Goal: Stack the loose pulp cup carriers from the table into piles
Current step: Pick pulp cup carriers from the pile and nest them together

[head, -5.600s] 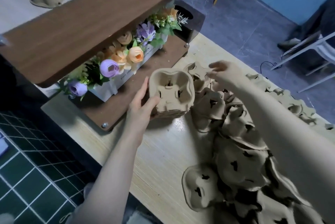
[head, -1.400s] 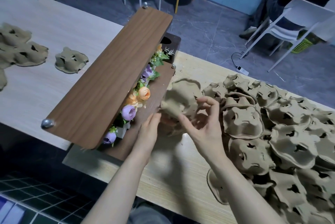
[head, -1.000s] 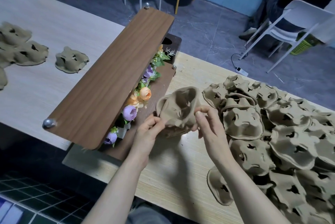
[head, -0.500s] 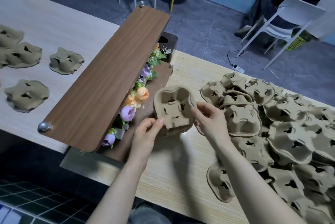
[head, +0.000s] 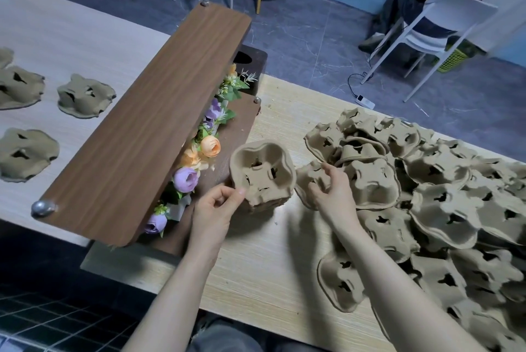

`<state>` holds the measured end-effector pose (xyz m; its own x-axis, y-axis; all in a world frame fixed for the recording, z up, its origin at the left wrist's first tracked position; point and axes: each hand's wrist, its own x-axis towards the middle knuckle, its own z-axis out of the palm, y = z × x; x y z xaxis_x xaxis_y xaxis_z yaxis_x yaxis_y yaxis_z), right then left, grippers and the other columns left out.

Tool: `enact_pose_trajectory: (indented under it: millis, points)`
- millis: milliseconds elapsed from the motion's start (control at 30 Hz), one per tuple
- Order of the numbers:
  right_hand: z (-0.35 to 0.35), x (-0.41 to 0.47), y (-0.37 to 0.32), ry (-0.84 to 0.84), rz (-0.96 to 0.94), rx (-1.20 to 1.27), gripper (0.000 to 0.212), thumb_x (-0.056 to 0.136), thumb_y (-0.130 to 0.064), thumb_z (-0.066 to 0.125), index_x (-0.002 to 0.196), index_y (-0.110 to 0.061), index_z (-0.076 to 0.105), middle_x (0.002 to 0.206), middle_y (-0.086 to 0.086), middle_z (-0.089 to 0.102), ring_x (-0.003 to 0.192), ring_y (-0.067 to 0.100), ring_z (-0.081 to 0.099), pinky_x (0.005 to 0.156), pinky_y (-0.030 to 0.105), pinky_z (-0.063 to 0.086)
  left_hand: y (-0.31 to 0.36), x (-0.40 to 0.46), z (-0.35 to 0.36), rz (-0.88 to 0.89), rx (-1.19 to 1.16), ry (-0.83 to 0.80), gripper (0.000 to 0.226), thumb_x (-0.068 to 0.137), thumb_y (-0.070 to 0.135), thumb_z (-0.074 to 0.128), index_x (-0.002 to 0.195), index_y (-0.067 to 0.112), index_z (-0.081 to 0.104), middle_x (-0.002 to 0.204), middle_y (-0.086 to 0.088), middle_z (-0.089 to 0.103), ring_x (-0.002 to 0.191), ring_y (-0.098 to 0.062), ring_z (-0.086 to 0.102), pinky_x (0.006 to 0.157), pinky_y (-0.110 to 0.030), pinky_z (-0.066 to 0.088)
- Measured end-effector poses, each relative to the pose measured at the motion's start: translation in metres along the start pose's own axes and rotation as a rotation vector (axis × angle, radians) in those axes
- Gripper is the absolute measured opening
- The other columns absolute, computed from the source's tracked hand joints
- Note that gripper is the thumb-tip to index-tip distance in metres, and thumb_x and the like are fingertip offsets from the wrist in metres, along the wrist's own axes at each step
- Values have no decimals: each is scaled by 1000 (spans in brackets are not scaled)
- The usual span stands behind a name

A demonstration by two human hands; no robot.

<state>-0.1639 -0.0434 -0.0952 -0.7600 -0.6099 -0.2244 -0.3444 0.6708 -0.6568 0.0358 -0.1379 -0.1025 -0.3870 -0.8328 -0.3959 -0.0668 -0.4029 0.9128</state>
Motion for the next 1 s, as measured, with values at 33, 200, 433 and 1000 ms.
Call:
enact_pose_trajectory:
  millis: [33,200,433,1000]
  points:
    - [1,3,-1,-33,-13,-50,54,91,-15,59,143,-15,41,141,11,42,120,21,49,91,23,34,-1,0,0,-1,-6,0,25,88,21,73,67,11,62,76,-8,50,79,-20,45,77,-36,34]
    - [7,22,-3,-134,41,-337,56,93,-19,54,143,-10,32,147,16,35,124,37,49,94,42,42,1,-1,-2,-19,-21,25,17,81,22,80,71,19,66,83,-6,62,82,-18,53,82,-37,42]
    - [15,11,-7,-103,34,-527,49,92,-28,57,132,-11,36,131,16,43,113,39,54,78,38,40,8,-1,0,11,-85,32,28,85,-3,70,102,17,59,111,-6,66,101,-13,64,87,-21,50]
    - [-21,-35,2,30,-12,-14,78,78,-49,75,145,-33,39,69,-7,59,72,13,59,73,39,52,5,-2,1,107,90,-105,38,76,21,70,100,50,73,128,-3,64,123,-15,57,111,-49,41]
